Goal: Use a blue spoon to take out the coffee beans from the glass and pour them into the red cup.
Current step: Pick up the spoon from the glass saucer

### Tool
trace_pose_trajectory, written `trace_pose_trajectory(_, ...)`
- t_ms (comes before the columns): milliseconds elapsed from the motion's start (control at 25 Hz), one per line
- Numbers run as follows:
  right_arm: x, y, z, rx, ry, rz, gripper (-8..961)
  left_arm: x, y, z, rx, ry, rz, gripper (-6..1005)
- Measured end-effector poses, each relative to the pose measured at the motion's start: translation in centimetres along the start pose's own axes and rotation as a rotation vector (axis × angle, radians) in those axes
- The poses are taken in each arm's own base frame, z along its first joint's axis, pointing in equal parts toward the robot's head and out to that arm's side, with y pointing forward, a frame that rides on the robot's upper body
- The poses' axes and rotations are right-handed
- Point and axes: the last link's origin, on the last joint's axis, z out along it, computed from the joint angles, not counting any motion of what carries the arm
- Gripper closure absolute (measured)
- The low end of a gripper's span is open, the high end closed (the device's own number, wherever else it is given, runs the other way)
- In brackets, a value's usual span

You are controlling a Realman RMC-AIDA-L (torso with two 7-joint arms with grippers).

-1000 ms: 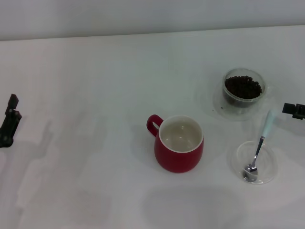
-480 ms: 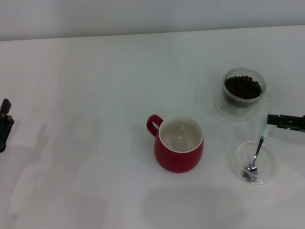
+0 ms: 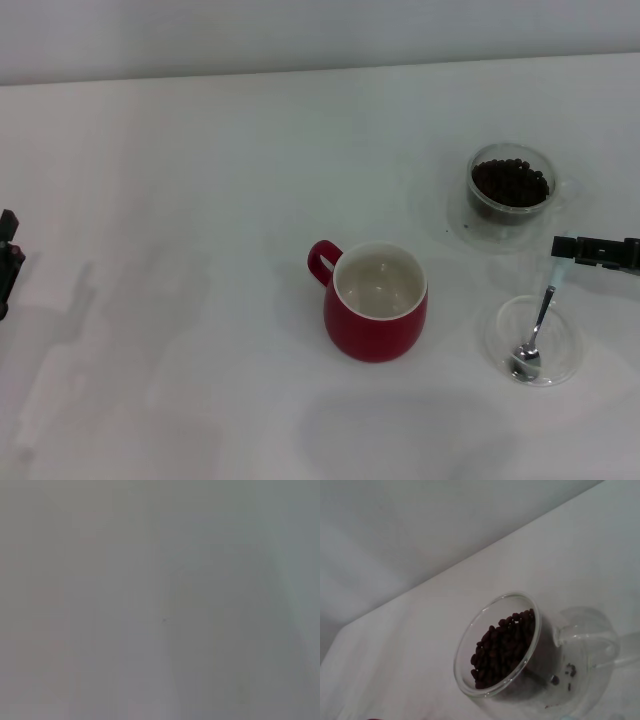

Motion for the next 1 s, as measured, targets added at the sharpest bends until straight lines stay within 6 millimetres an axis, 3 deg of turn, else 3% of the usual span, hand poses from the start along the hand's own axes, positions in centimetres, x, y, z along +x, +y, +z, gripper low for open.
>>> trace_pose_trajectory(1000, -0.4, 0.7, 2.2, 0.008, 0.038, -0.015, 307, -0.5, -0.6, -0.3, -0.004, -0.03, 0.029, 346)
